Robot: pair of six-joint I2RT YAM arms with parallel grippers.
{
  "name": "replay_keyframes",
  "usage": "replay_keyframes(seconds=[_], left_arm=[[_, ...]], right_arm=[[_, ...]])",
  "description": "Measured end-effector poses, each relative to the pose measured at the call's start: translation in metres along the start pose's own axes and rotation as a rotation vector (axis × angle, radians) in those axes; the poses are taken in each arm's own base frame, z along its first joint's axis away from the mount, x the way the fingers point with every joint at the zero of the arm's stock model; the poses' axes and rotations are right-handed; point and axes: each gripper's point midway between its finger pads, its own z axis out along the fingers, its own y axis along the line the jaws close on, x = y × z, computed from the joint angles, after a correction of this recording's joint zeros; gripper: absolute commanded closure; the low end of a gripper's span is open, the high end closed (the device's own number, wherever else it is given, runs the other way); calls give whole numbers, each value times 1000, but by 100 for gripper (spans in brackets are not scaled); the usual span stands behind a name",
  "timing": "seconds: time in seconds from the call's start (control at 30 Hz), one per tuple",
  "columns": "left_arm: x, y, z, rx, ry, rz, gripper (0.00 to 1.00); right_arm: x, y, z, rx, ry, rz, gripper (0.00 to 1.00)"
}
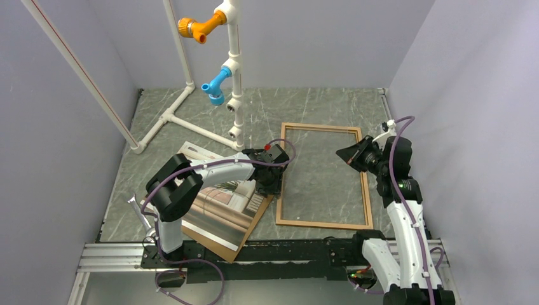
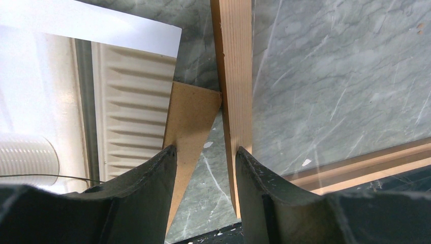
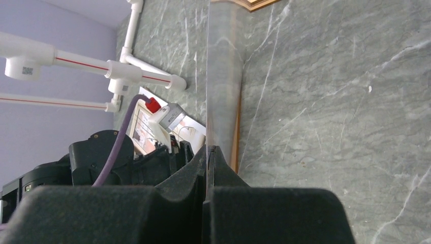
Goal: Put the photo into the frame
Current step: Place the photo frame item in the photo frame.
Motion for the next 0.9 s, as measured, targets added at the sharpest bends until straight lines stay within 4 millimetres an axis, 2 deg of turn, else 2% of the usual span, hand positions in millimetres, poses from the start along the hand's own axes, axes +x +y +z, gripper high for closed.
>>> replay_keyframes(seconds=[0.53,0.77,0.9], left_arm=[[0,0,0,-1,1,1,50],[0,0,0,-1,1,2,50],[0,0,0,-3,2,2,50]], right_arm=[[2,17,4,-105,38,-41,100],[1,14,5,-98,37,-48,100],[0,7,7,-69,25,-55,100]])
